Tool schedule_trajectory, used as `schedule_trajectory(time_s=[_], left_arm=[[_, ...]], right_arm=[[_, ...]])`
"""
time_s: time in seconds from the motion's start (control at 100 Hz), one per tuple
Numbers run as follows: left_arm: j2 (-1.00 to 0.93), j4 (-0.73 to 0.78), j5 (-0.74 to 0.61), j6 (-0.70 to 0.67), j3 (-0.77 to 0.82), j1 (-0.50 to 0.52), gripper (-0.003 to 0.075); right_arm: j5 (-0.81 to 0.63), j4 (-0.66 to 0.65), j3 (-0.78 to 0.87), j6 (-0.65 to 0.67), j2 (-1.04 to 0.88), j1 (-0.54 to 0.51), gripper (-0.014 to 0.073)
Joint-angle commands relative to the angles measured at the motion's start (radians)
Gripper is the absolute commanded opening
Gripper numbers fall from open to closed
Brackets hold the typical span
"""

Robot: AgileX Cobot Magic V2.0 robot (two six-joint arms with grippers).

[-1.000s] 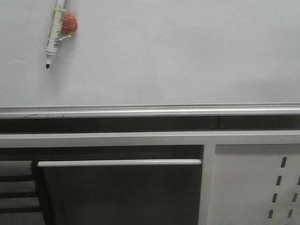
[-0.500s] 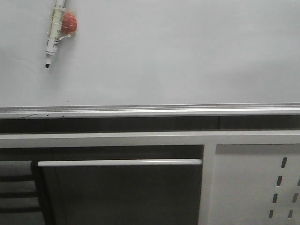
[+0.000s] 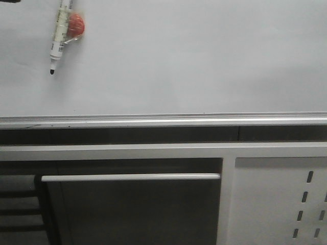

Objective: Write number 1 on whiteboard

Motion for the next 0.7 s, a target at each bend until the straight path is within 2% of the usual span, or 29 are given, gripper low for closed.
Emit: schedule_trajectory(time_s=[0.0, 0.1, 0.22, 0.39, 0.69], left_arm=[[0.029, -0.053, -0.133, 0.035, -0.059, -0.080, 0.0384], [0.066, -0.053, -0.247, 0.055, -0.083, -0.150, 0.0387], [0.115, -0.053, -0.269, 0.088, -0.110, -0.198, 0.0388], [0.181, -0.053, -0.322, 0.097, -0.150, -0.205, 0.0388], [0.251, -0.053, -0.299, 0.103, -0.196, -0.205, 0.0387]], right_arm=[[-0.044, 0.030, -0.038, -0.009, 0.006, 0.000, 0.0467], [-0.043, 0.030, -0.038, -0.009, 0.006, 0.000, 0.0467], [-0.043, 0.030, -0.038, -0.009, 0.006, 0.000, 0.0467], [-0.043, 0.030, -0.038, -0.009, 0.006, 0.000, 0.0467], [-0.039, 0.030, -0.038, -0.009, 0.006, 0.000, 0.0467]])
